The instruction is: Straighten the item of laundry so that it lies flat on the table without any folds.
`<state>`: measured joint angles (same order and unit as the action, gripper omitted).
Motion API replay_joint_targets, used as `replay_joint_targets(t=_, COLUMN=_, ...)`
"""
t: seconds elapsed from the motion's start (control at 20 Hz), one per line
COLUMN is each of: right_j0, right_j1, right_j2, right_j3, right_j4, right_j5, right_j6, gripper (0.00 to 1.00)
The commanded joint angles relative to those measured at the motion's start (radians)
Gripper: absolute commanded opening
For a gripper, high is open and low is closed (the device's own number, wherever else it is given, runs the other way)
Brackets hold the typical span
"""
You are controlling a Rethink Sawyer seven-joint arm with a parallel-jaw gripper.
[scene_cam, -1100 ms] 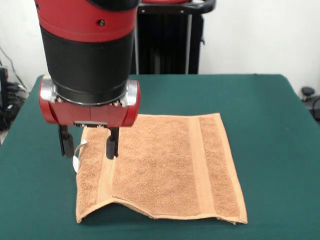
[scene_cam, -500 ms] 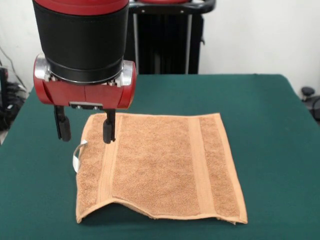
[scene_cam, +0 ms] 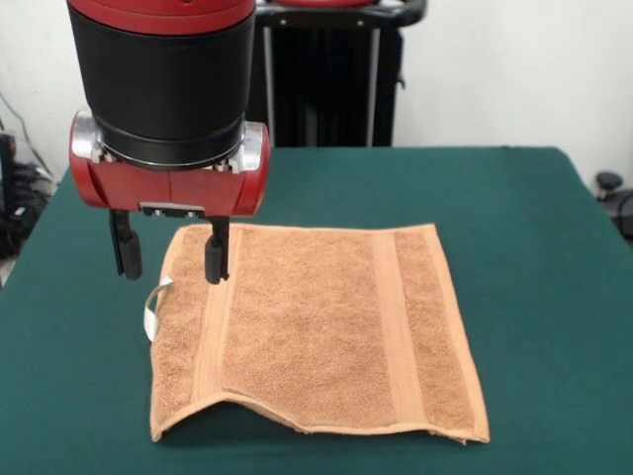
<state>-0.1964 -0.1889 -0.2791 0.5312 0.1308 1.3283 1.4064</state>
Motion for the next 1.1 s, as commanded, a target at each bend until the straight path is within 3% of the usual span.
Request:
replay_joint_targets(t=0.05, right_j0=0.047, right_j1=-0.015, right_j2=0.058, right_j3=0.251, right_j4=-0.026, right_j5=-0.081, right_j6=0.182, gripper=1.00)
replay_joint_targets(t=0.5, right_j0=0.054, right_j1=-0.040, right_j2=0.055, right_j3=0.307, right_j4=-0.024, right_j5=-0.113, right_j6=0.192, gripper=1.00)
replay_joint_targets(t=1.1, right_j0=0.050, right_j1=0.016, right_j2=0.048, right_j3=0.190, right_j4=-0.017, right_j5=-0.074, right_j6=0.221, gripper=1.00)
